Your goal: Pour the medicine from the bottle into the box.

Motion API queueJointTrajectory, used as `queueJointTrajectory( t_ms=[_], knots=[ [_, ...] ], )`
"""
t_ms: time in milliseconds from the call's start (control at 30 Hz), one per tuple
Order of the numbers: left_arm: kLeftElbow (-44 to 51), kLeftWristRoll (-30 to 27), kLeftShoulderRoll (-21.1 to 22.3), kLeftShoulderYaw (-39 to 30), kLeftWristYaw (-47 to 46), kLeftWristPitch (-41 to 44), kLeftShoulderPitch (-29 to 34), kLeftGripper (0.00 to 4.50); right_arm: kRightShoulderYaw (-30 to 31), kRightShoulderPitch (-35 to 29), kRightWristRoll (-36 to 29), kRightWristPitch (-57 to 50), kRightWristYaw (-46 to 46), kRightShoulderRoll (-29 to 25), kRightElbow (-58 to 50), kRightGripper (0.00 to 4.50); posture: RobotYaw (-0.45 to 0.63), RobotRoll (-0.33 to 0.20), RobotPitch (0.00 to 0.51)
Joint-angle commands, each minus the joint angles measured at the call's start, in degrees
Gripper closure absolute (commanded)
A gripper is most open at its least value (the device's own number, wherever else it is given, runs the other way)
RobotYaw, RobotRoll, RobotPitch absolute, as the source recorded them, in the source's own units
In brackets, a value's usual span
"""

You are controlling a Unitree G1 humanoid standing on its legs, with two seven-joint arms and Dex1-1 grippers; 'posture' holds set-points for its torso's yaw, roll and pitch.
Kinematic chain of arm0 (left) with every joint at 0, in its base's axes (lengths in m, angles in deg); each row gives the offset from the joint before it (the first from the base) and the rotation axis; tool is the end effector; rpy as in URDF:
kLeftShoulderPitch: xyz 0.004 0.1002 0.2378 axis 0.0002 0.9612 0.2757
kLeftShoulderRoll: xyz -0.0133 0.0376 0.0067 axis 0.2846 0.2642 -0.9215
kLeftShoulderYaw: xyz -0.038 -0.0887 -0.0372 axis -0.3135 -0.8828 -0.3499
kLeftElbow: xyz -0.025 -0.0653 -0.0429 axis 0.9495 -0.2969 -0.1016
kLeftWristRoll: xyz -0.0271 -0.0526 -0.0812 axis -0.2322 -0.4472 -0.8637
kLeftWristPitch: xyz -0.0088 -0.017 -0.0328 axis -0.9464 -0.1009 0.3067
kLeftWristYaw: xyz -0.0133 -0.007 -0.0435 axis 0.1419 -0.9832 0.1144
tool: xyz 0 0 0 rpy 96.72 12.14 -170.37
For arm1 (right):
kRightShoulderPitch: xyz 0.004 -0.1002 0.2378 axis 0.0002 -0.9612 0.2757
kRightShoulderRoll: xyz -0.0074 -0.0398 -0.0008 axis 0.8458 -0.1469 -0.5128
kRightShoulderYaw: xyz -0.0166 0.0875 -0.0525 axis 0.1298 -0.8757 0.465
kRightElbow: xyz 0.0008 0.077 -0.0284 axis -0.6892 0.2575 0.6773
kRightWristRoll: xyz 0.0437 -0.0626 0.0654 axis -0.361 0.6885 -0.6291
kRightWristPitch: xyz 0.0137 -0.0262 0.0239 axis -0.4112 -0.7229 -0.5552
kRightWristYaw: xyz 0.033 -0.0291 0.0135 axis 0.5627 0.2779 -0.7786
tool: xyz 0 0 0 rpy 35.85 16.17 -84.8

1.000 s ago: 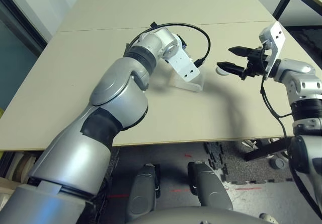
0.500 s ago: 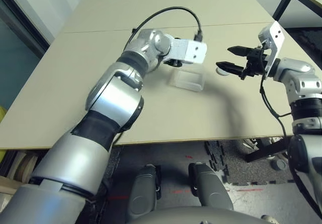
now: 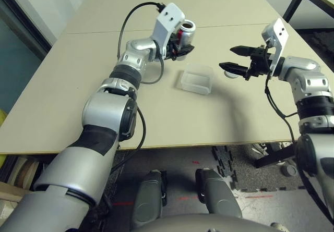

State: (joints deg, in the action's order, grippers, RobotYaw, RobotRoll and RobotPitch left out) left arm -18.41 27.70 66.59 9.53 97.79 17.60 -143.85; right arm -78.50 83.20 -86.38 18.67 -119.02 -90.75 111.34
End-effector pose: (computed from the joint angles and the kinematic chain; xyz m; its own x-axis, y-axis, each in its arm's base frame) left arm 0.3796 0.1425 0.1909 0.7696 -0.6328 -0.0858 0.6379 0.7558 0.1476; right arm 0.3401 -0.2521 0.1890 0.5885 0.7981 -0.1293 -0.8075 0.5720 -0.1443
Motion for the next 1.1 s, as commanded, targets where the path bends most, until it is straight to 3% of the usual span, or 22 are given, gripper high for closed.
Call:
queueJointTrajectory(
  t_ms=[33, 267, 567, 667, 867, 967, 1100],
  knots=[
    [3.7, -1.9, 0.5, -0.6, -1.9, 1.5, 3.0, 1.82, 0.6, 1.2, 0.3, 0.8, -0.7, 0.4, 1.3, 0.0, 0.03, 0.0, 0.136],
    [12.1, -2.8, 0.6, -0.5, -7.0, 2.7, 9.9, 1.82, 0.6, 1.2, 0.4, 1.4, -1.0, 0.5, 1.7, 0.0, 0.02, 0.0, 0.128],
    [14.6, 0.4, 0.3, 4.2, -10.3, 0.8, 11.8, 1.82, 0.3, 0.9, 0.5, 1.9, -1.0, 0.0, 2.0, 0.0, 0.0, 0.0, 0.112],
    [10.9, 10.0, 2.6, 14.1, -9.5, -5.7, 8.1, 1.82, -0.1, 0.8, 0.8, 2.4, -0.6, -1.1, 2.9, 0.0, 0.0, 0.0, 0.109],
    [-1.3, 32.6, 3.7, 36.8, -10.2, -18.0, -6.7, 1.82, -0.8, 0.8, 1.2, 3.4, -0.2, -3.5, 5.0, 0.0, 0.0, 0.0, 0.114],
    [-5.3, 38.4, 2.4, 42.6, -12.3, -19.2, -10.7, 1.82, -0.8, 1.1, 1.2, 3.8, -0.1, -3.9, 6.2, 0.0, 0.0, 0.0, 0.122],
    [-8.8, 55.0, -2.0, 59.5, -15.9, -22.5, -16.3, 1.82, -1.6, 0.1, 0.4, 3.9, 1.1, -3.6, 5.8, 0.0, -0.03, 0.0, 0.117]
  ],
)
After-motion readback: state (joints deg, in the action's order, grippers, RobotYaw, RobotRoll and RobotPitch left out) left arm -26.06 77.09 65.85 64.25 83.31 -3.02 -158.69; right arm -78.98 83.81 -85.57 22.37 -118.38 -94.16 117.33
